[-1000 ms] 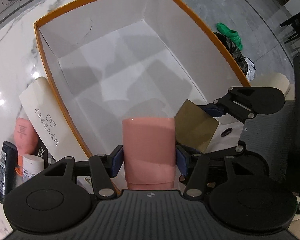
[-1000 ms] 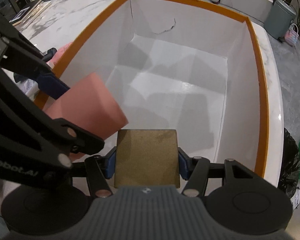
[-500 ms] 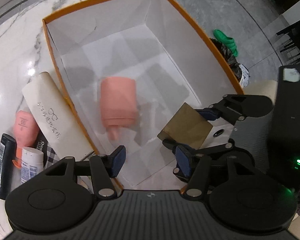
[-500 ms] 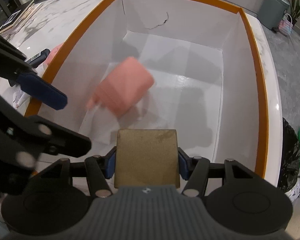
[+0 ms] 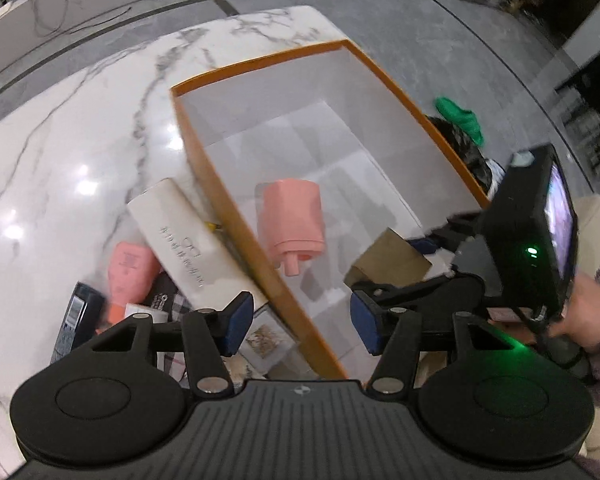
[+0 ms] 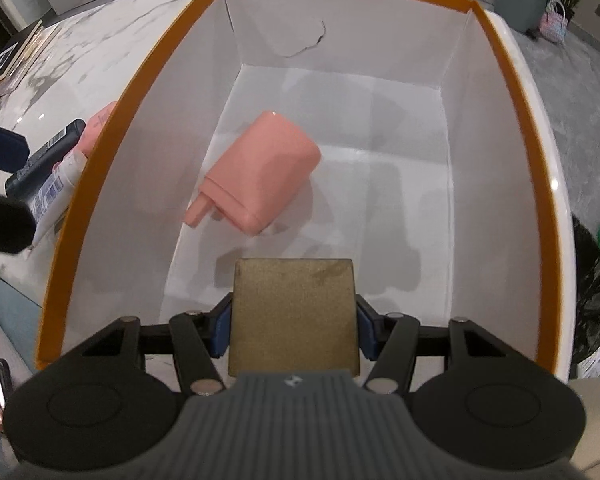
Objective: Organize rigid objects
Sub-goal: 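Open the left tool to drop the pink cup into the orange box, then lower the brown cardboard square into the box and open the right tool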
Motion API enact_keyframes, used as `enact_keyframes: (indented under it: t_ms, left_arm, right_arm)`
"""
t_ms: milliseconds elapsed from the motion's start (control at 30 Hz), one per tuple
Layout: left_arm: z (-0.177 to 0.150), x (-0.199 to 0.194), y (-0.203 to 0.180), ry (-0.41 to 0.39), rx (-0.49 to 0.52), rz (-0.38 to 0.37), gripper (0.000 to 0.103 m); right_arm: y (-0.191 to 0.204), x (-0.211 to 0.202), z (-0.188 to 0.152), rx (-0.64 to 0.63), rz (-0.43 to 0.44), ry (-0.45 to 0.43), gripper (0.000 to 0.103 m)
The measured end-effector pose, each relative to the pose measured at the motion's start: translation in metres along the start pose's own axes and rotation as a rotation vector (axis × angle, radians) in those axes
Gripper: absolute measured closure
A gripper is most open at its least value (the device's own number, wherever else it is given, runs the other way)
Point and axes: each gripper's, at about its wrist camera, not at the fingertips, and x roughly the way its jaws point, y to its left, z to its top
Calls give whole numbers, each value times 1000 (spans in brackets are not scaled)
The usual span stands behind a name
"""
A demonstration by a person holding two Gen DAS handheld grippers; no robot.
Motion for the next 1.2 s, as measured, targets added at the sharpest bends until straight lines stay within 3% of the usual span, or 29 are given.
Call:
enact_keyframes:
  t_ms: [200, 533, 867, 1033, 1200]
  left_arm:
    - [-6, 14, 8, 37, -26, 19, 39]
    - [-11, 12, 18, 21, -62, 18, 40]
    - [-14, 17, 25, 29, -77, 27, 40]
    - [-12, 18, 32, 14, -97, 29, 40]
    - [-5, 17, 40, -24, -131, 40, 40]
  right_arm:
    - [8, 5, -1, 54, 35, 11, 44]
    - [19, 11, 0, 106, 133, 68, 42]
    - [16, 5, 2, 101, 175, 95, 43]
    - [14, -13, 13, 80, 133, 44, 43]
    - [5, -16, 33, 157, 107, -18, 42]
